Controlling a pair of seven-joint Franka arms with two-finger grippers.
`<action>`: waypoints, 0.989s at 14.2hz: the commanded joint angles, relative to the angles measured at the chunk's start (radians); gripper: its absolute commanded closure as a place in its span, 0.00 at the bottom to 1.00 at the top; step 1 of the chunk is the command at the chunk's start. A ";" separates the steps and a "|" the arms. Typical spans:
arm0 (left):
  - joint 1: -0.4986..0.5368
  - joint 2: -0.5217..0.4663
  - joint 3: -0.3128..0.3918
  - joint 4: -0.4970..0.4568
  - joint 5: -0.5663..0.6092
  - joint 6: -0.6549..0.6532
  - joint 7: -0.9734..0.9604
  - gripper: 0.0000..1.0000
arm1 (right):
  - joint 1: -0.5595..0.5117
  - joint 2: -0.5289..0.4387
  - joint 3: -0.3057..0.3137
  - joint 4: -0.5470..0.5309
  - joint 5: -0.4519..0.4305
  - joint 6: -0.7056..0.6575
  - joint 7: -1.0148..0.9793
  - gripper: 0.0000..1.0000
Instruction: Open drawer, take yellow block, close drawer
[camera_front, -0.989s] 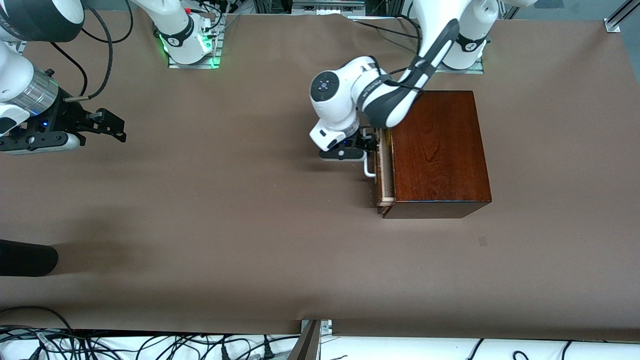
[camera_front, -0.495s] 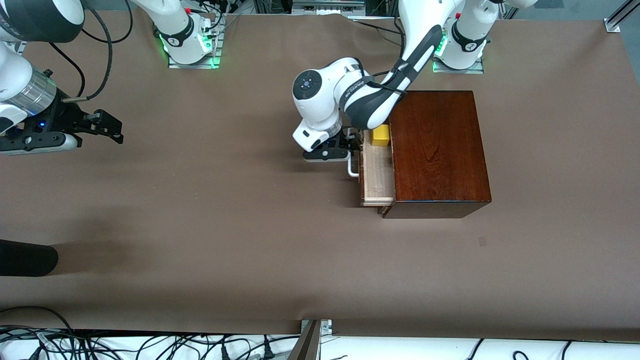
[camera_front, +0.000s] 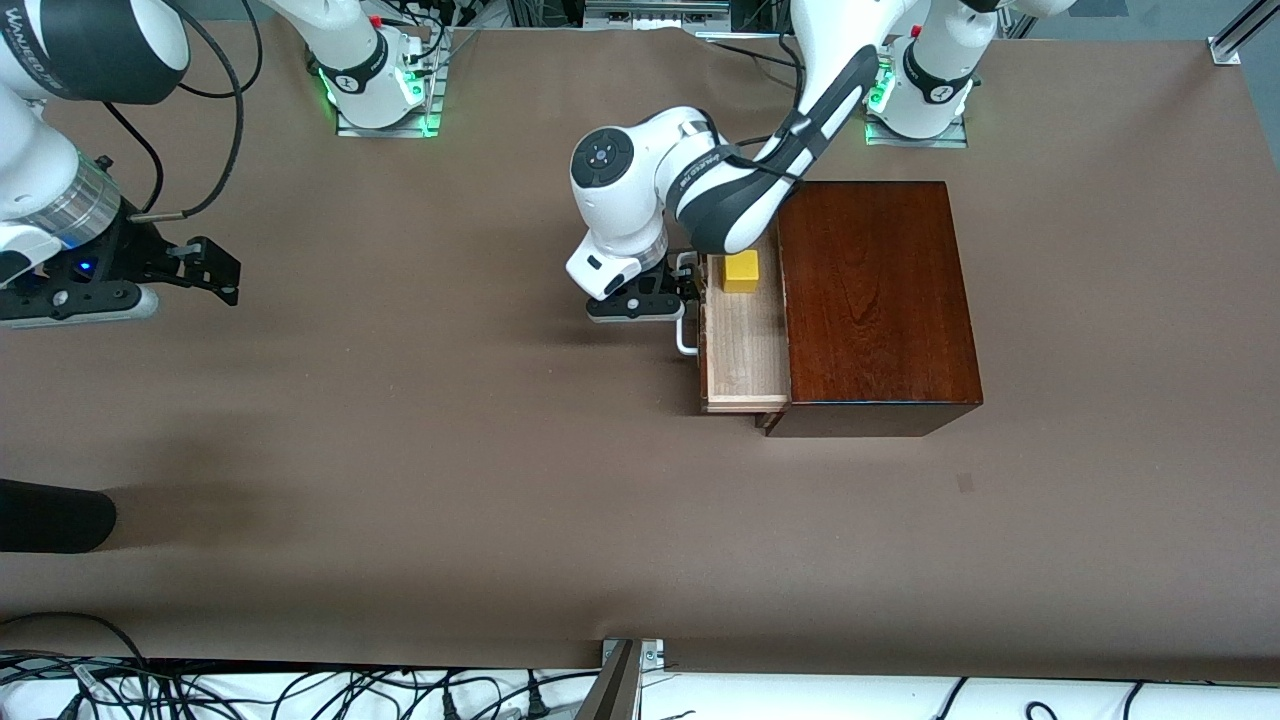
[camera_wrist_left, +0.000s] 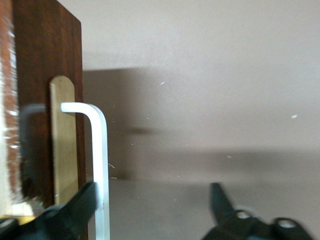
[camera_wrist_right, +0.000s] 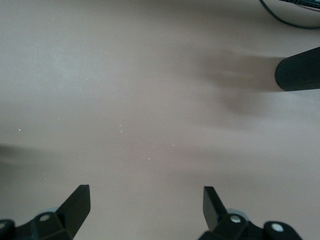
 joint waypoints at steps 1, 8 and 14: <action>0.044 -0.084 -0.004 0.012 -0.078 -0.052 0.019 0.00 | 0.004 -0.013 -0.008 0.022 -0.002 -0.031 0.018 0.00; 0.323 -0.275 0.007 0.017 -0.068 -0.300 0.489 0.00 | 0.002 -0.024 -0.025 0.017 0.084 -0.037 0.023 0.00; 0.550 -0.367 -0.002 0.015 -0.106 -0.337 0.715 0.00 | 0.002 -0.047 -0.015 0.011 0.104 -0.089 0.012 0.00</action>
